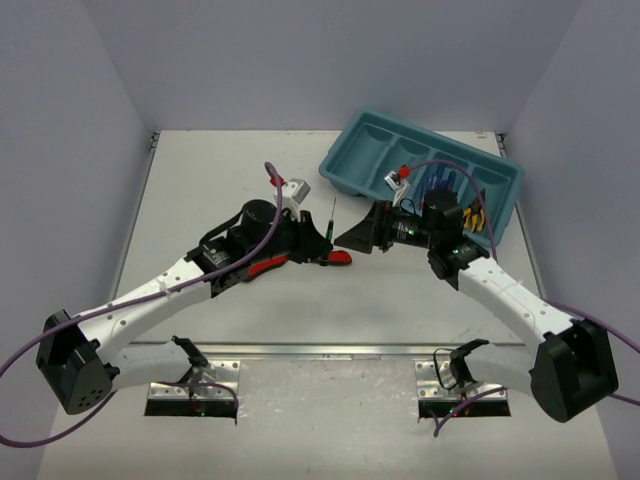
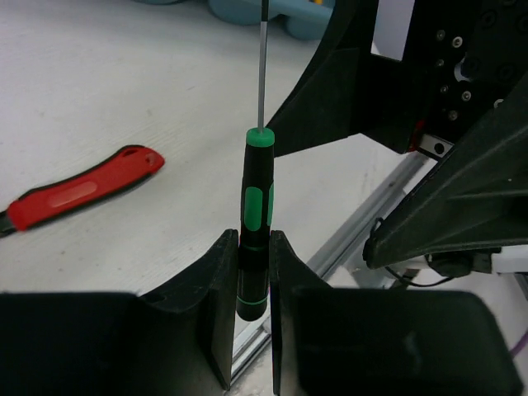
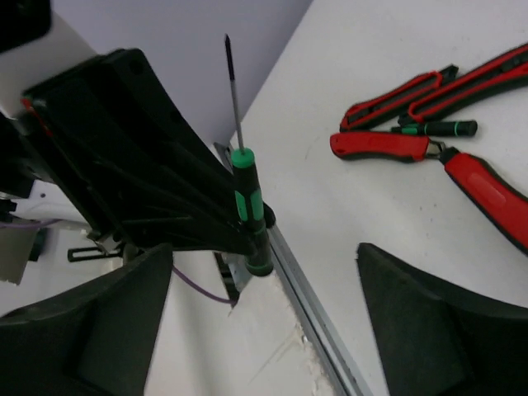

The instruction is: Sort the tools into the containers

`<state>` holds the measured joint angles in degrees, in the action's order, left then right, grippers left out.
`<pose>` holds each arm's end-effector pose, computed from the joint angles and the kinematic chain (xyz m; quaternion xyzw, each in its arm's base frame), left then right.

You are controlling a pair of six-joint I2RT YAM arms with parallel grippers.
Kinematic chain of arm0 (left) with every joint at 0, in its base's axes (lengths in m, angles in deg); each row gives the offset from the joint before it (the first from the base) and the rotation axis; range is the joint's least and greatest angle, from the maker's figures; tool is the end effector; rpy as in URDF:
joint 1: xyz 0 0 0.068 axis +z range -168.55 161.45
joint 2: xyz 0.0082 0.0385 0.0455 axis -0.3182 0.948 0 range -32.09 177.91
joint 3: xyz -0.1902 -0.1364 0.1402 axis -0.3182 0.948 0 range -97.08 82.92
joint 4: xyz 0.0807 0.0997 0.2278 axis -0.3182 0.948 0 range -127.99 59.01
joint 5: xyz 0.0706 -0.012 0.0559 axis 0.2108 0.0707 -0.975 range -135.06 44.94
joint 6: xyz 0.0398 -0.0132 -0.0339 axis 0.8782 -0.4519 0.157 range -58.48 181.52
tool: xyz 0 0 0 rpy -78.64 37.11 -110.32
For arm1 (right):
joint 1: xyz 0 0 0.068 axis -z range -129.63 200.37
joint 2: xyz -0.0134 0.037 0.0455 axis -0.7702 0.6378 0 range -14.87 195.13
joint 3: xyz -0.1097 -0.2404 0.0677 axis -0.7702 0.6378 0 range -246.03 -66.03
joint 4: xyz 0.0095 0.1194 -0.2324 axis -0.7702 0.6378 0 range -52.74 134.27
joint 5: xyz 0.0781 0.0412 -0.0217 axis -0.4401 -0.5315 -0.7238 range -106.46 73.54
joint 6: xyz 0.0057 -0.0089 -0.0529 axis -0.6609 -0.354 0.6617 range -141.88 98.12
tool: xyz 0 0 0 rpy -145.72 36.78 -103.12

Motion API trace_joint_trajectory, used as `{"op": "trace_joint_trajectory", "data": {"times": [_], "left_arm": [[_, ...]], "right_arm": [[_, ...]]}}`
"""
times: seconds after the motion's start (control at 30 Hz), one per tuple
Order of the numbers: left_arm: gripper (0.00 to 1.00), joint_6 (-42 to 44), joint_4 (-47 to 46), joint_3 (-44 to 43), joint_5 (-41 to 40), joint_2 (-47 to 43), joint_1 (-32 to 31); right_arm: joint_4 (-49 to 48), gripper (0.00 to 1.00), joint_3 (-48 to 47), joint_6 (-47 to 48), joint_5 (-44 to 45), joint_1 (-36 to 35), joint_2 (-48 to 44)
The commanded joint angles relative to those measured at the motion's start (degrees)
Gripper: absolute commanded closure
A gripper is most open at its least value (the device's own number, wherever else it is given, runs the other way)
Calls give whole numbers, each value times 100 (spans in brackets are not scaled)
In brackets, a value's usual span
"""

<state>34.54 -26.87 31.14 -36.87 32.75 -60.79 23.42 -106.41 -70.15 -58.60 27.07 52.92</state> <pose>0.1888 -0.1781 0.3108 0.1497 0.8248 -0.3571 0.4120 0.2319 0.1260 0.2749 -0.0588 0.7638 0.5668 0.3031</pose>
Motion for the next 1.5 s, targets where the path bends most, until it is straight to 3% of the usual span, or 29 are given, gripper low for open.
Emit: {"op": "trace_joint_trajectory", "data": {"times": [0.0,0.43,0.5,0.57,0.7,0.77,0.8,0.87,0.9,0.97,1.03,1.07,1.1,1.2,1.3,1.4,1.47], "left_arm": [[100,-456,-1417,264,910,-21,27],[100,-704,-2045,533,1601,132,-11],[100,-704,-2139,582,1703,194,-12],[100,-678,-2268,608,1773,239,-21],[100,-576,-2298,598,1826,333,-21],[100,-527,-2294,580,1811,380,-21],[99,-514,-2274,568,1772,379,-21],[92,-463,-2203,525,1658,356,-24],[81,-443,-2135,500,1570,328,-28],[47,-350,-1783,415,1208,182,-27],[25,-254,-1354,351,733,-25,-21],[6,-190,-995,280,427,-201,-21],[0,-163,-648,179,153,-260,-21],[0,-105,712,-233,-1195,-536,-26],[0,-83,1923,-551,-2367,-881,-21],[0,71,2496,-726,-2649,-1206,-26],[0,202,2754,-802,-2517,-1453,-21]], "right_arm": [[-1013,22,391,-459,507,-17,-466],[-1181,50,315,-618,470,-170,-202],[-1235,69,238,-637,441,-204,-129],[-1304,82,199,-640,426,-253,-57],[-1352,84,161,-605,433,-280,75],[-1384,91,142,-605,412,-278,143],[-1368,100,120,-596,396,-271,171],[-1209,100,49,-518,450,-271,226],[-1092,100,13,-488,525,-274,221],[-678,100,-60,-351,866,-275,188],[-336,100,-116,-323,1246,-248,156],[-101,100,-210,-317,1599,-213,156],[155,100,-313,-282,1872,-179,167],[1144,100,-828,162,2821,82,314],[1601,100,-1240,213,3020,750,761],[1931,100,-1913,301,3274,1215,1354],[2570,100,-3068,676,4112,1385,2084]]}}
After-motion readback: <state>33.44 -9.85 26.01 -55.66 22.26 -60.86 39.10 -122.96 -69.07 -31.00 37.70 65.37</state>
